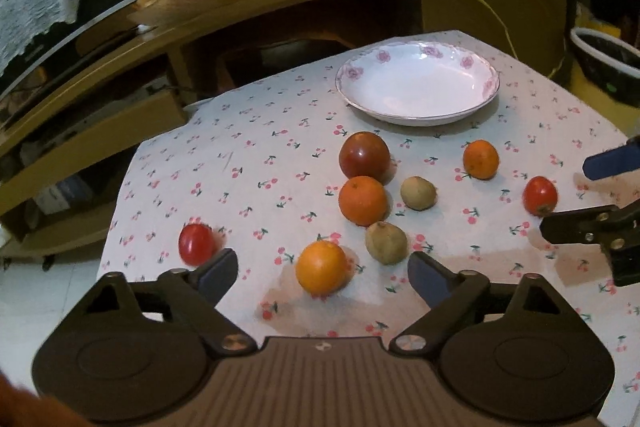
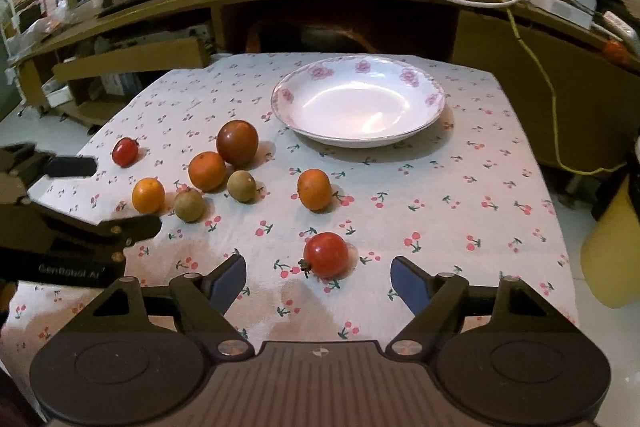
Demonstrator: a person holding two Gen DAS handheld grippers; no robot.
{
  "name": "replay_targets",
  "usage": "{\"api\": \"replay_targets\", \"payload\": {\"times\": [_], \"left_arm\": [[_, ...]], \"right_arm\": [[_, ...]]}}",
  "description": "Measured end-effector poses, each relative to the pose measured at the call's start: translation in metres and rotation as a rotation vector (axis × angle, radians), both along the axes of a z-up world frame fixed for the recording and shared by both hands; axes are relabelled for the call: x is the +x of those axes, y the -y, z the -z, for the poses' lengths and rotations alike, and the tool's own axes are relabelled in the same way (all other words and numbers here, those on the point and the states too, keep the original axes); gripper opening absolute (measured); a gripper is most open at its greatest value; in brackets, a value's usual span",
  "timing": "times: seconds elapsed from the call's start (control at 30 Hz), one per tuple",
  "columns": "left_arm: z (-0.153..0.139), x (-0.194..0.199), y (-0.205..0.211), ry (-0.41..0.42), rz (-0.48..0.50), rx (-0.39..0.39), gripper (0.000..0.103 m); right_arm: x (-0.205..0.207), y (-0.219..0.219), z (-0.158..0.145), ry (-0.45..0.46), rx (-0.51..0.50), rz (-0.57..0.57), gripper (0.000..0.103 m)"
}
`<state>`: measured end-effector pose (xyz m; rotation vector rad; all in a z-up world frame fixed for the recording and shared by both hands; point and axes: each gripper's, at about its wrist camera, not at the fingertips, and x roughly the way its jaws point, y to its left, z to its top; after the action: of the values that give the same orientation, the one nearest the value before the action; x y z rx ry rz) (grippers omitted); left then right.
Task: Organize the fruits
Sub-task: 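Grasp the orange with the left tool while the right tool grasps the red tomato, then carry both fruits over the white bowl and open both tools to drop them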
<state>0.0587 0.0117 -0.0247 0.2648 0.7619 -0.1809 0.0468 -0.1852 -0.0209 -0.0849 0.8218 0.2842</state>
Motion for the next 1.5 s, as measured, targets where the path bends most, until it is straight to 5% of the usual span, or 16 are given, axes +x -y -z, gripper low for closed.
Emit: {"api": "replay_targets", "payload": {"times": [0.47,0.7,0.93,1.5], "left_arm": [[0.023,0.023,-0.018,-0.067,0.029,-0.078,0.072],[0.022,0.022,-0.017,-0.079,0.057,-0.125,0.049],[0.017,0.022,-0.013,-0.103,0.059,-0.132,0.038],[0.019,0.009,-0.015,-0.123,0.056,-0.148,0.037]], "right_arm": [[0.023,0.011,0.018,-0.035,0.038,-0.025,0.065],[0.025,0.003,0.019,-0.014,-0.009,-0.063,0.032],[0.021,-0.003,0.014,-0.014,-0.020,-0.088,0.030],[0.023,-0.014,0.010,-0.017,-0.010,-0.100,0.030]]}}
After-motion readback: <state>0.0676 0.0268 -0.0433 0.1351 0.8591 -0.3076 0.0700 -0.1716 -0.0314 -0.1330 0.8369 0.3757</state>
